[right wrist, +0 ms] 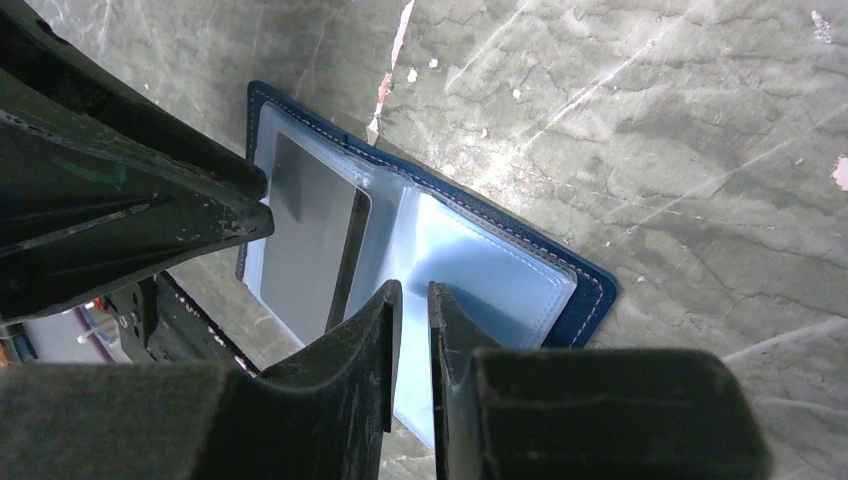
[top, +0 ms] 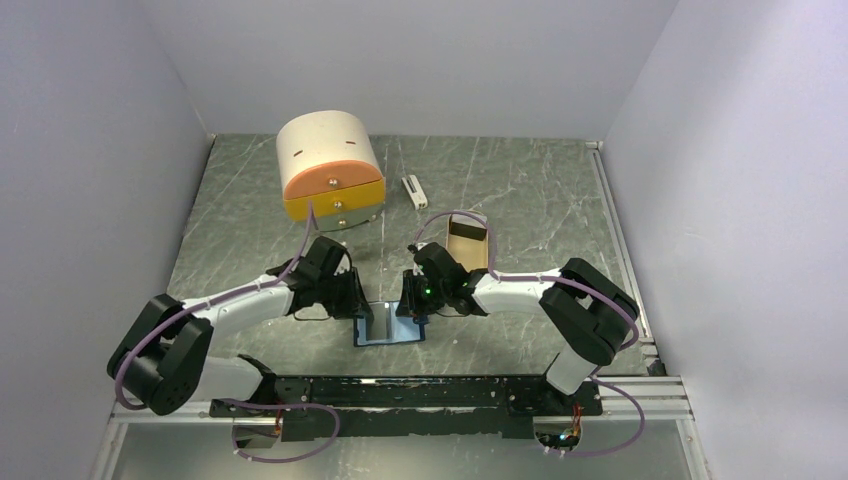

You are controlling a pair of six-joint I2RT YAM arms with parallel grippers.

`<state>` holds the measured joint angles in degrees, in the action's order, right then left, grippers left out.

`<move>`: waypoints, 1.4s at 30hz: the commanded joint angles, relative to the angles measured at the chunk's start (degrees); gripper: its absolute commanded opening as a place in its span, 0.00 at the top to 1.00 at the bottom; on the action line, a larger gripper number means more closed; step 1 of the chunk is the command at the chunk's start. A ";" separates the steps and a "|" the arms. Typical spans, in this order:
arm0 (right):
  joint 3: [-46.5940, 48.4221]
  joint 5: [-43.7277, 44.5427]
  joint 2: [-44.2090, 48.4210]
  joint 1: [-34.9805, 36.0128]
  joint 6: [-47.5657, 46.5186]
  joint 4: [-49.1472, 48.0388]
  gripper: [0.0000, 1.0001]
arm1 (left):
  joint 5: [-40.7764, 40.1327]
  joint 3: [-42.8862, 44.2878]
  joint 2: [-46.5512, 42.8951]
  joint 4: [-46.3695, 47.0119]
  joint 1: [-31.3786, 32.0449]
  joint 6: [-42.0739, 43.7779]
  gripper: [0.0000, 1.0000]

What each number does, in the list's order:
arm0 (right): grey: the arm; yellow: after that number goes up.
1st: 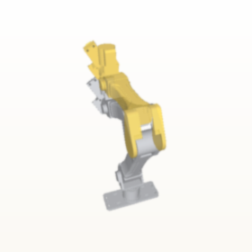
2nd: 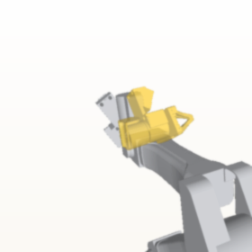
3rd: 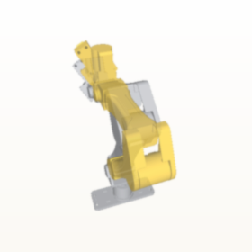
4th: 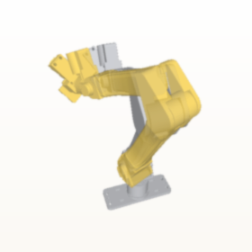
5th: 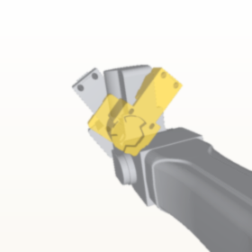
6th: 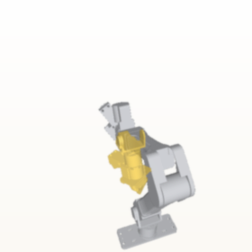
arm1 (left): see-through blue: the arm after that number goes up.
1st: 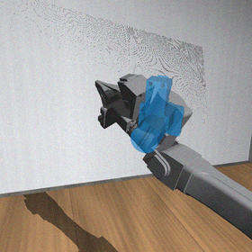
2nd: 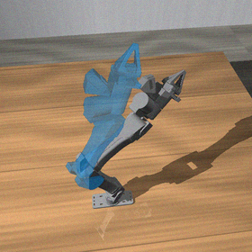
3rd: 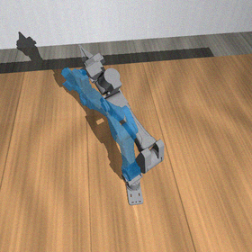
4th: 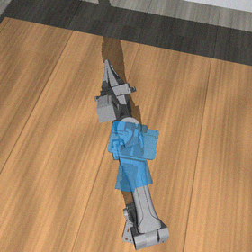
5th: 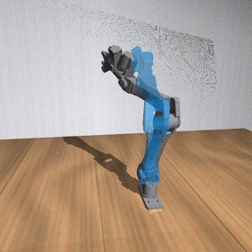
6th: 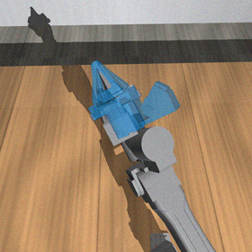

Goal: Put the credit cards into the card holder
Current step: Insert the credit card into the card holder.

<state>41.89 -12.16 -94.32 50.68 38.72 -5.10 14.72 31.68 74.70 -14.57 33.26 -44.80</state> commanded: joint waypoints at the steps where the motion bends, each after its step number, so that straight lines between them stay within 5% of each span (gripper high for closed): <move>1: -0.53 0.59 -1.32 0.02 -0.31 1.77 0.80 | 1.68 -0.43 1.22 2.35 0.79 0.23 0.67; 26: -1.73 1.02 -2.30 0.50 0.48 -0.97 0.80 | 11.13 -4.56 -6.38 17.43 1.17 -6.92 0.67; 30: -1.57 0.98 -2.77 0.55 0.42 -0.92 0.80 | 9.44 -4.68 -9.87 16.10 1.16 -7.11 0.67; 36: -0.77 0.76 -3.05 0.52 0.19 -0.65 0.80 | 0.42 -1.89 -10.20 2.06 1.19 -3.88 0.65; 42: -0.56 0.26 -3.41 0.49 0.30 -1.02 0.80 | 0.78 -3.61 -6.69 3.82 1.12 -3.08 0.59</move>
<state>41.56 -12.75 -95.57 50.85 39.64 -8.47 17.30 28.18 66.83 -9.78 34.02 -49.21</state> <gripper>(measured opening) 0.202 0.391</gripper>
